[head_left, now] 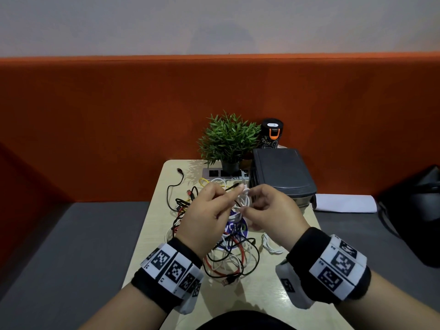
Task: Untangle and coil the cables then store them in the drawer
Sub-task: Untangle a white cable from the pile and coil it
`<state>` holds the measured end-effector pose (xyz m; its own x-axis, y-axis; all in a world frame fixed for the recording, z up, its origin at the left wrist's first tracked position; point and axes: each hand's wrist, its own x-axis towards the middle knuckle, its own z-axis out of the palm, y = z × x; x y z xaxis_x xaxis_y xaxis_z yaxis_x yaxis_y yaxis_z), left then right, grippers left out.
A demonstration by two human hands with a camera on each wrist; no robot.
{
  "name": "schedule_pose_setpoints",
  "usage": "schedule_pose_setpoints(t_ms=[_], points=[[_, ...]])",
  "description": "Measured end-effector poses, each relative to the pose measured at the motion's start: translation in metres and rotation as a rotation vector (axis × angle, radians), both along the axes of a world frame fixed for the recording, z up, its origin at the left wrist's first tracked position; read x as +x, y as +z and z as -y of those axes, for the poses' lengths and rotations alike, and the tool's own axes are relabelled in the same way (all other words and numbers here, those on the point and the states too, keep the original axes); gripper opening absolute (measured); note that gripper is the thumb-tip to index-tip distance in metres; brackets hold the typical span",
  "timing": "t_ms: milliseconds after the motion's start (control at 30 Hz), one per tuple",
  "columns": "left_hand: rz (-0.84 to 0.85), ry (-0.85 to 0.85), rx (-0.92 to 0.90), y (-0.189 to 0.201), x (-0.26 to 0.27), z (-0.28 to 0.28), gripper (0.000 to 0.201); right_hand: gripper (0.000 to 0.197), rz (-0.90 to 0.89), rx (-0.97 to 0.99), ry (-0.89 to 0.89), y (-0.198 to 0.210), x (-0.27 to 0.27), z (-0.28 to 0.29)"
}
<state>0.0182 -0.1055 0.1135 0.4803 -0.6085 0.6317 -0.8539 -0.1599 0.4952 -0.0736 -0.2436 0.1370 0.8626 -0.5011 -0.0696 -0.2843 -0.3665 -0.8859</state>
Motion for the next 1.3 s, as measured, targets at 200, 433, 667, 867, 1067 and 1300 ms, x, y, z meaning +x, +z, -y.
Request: schedule_pose_setpoints(t_ms=[200, 433, 667, 867, 1067, 1300], points=[[0.013, 0.098, 0.044, 0.003, 0.005, -0.002, 0.04, 0.018, 0.053, -0.047, -0.012, 0.003, -0.002, 0.0], [0.009, 0.137, 0.049, 0.005, 0.007, -0.003, 0.039, 0.008, 0.113, -0.027, 0.024, 0.008, -0.004, -0.001], [-0.042, 0.197, 0.053, 0.008, 0.016, -0.006, 0.033, 0.013, 0.247, 0.062, -0.039, 0.021, -0.009, 0.011], [-0.117, 0.212, 0.104, 0.011, 0.018, -0.004, 0.025, 0.016, 0.273, 0.174, -0.078, 0.012, -0.011, 0.021], [-0.177, 0.201, 0.096, 0.004, 0.005, -0.001, 0.022, 0.011, 0.036, -0.091, 0.019, -0.005, -0.012, 0.022], [-0.143, 0.191, 0.036, 0.005, 0.006, -0.001, 0.028, 0.032, 0.043, 0.0, 0.173, -0.002, -0.013, 0.014]])
